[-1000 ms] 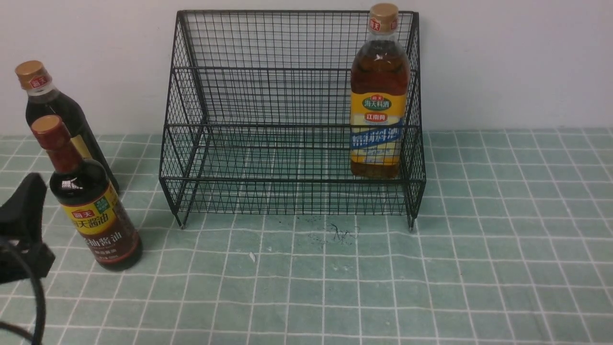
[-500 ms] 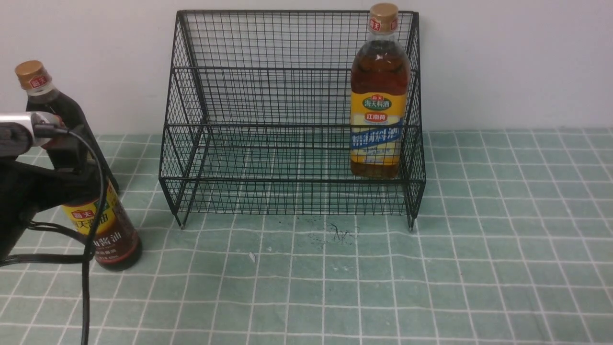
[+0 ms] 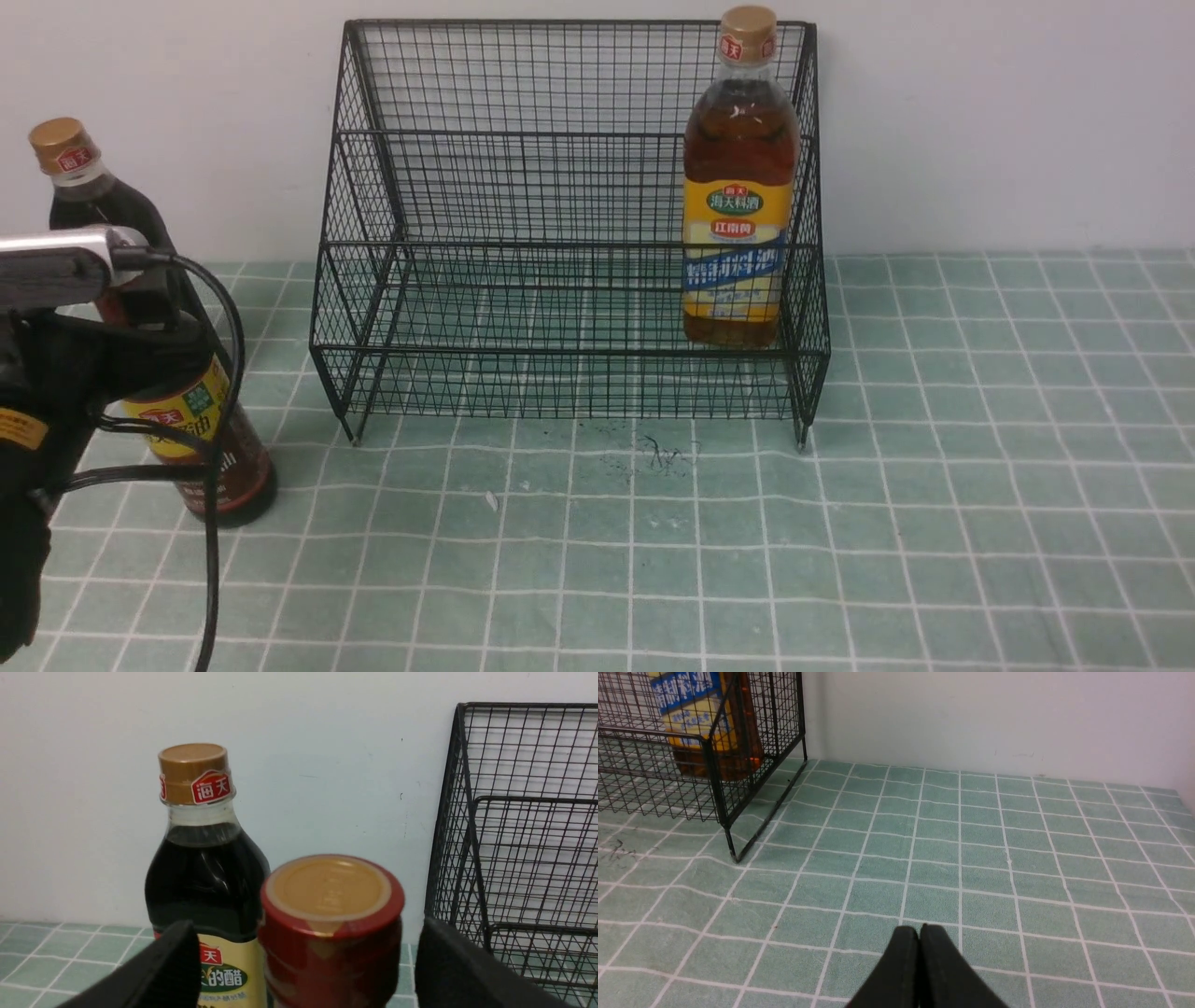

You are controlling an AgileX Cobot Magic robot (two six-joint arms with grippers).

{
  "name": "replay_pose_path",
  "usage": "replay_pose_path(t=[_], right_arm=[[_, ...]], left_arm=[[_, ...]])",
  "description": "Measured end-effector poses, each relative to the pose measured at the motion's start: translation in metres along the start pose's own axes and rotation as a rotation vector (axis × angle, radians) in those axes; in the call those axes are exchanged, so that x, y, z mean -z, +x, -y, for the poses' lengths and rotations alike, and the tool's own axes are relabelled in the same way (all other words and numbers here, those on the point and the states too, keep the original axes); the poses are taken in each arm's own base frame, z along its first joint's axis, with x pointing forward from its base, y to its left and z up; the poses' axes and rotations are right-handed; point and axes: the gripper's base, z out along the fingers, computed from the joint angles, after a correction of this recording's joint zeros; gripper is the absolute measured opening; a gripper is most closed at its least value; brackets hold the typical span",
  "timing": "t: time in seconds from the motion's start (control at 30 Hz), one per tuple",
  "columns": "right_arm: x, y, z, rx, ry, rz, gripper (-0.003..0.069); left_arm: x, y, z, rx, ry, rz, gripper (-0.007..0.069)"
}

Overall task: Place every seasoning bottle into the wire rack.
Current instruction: Use the left arm to grab the condiment bottle closest to it, then use the left arm to put the condiment bottle back on the shelf

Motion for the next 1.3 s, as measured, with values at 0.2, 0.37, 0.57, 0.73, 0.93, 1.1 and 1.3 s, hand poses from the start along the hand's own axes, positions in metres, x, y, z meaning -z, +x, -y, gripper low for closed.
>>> replay_pose_path(t=[0.2, 0.37, 0.57, 0.73, 0.93, 1.1, 1.3], right_arm=[[0.000, 0.000, 0.000, 0.000, 0.000, 0.000, -0.0015], [0.000, 0.000, 0.000, -0.001, 0.000, 0.000, -0.0015], [0.000, 0.000, 0.000, -0.001, 0.000, 0.000, -0.0015], [0.000, 0.000, 0.000, -0.001, 0.000, 0.000, -0.0015], [0.000, 0.000, 0.000, -0.001, 0.000, 0.000, -0.0015], [0.000, 0.000, 0.000, -0.001, 0.000, 0.000, -0.0015], [0.000, 0.000, 0.000, -0.001, 0.000, 0.000, -0.0015]], left_arm=[[-0.005, 0.000, 0.002, -0.012, 0.015, 0.002, 0.0265], [0.000, -0.006, 0.005, -0.032, 0.046, -0.027, 0.0267], [0.010, -0.028, 0.007, -0.029, 0.071, -0.085, 0.0267], [0.009, -0.081, 0.014, -0.043, 0.106, -0.018, 0.0267], [0.004, -0.141, 0.032, -0.061, 0.174, 0.097, 0.0267], [-0.013, -0.174, 0.056, -0.015, 0.248, 0.169, 0.0267], [-0.057, -0.185, 0.086, 0.001, 0.303, 0.177, 0.0267]])
